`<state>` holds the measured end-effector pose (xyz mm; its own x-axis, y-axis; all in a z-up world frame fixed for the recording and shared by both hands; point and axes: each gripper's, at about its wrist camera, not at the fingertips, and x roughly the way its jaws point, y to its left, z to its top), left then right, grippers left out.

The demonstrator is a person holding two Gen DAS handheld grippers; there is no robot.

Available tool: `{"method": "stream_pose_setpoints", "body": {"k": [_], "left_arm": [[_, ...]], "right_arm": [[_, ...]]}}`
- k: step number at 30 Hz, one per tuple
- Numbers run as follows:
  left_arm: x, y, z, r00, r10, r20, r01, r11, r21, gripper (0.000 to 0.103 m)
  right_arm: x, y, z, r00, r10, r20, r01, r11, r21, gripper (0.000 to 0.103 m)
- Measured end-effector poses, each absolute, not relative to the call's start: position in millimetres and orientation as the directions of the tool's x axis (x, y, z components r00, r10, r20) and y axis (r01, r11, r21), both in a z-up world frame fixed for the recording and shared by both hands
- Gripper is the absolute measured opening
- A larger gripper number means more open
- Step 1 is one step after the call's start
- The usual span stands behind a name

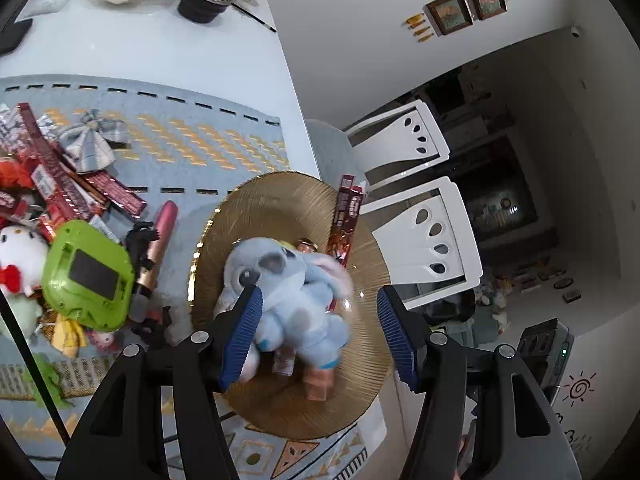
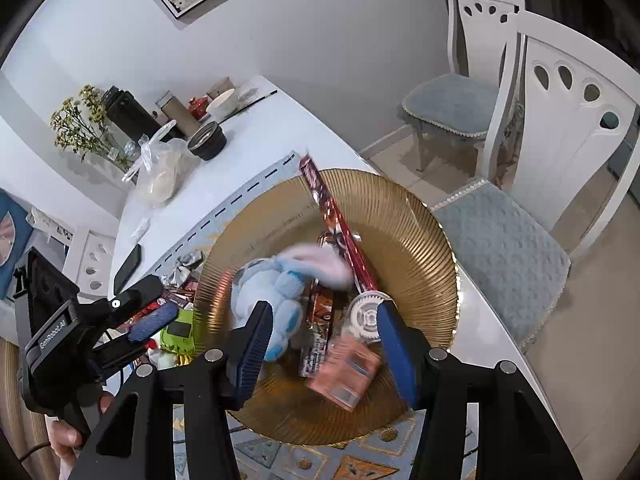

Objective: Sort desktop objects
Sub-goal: 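Carry the koala and pink box onto the gold plate and release both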

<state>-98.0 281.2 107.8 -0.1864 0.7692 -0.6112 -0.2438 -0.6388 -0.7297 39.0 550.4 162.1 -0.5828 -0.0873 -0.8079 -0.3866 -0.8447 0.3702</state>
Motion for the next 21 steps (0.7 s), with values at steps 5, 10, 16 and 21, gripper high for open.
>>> {"method": "stream_pose_setpoints", "body": {"k": [5,10,16,21], "left_arm": [[-92.4,260.4,108.7,-0.208,0.757,-0.619,-0.209,-0.653,-0.728,0.058],[-83.9,236.8,106.3,-0.219,0.745,-0.630,-0.173,-0.665,-0.727,0.058],[-63.3,199.3,97.9,-0.229,0.707,-0.669,-0.144,-0.704,-0.695,0.058],[-46.0,143.6,80.5,-0.252,0.657,-0.711,-0.049,-0.742,-0.668,0.058]], "right_arm": [[47.8,545.3,156.3,-0.560,-0.119,-0.820,-0.389,-0.837,0.386,0.054],[48.6,524.6,153.4,-0.531,-0.143,-0.836,-0.360,-0.854,0.375,0.054],[44.3,489.0,155.9,-0.520,-0.182,-0.835,-0.295,-0.879,0.375,0.054],[37.6,455.2,155.0,-0.501,-0.215,-0.838,-0.240,-0.896,0.373,0.054]]}}
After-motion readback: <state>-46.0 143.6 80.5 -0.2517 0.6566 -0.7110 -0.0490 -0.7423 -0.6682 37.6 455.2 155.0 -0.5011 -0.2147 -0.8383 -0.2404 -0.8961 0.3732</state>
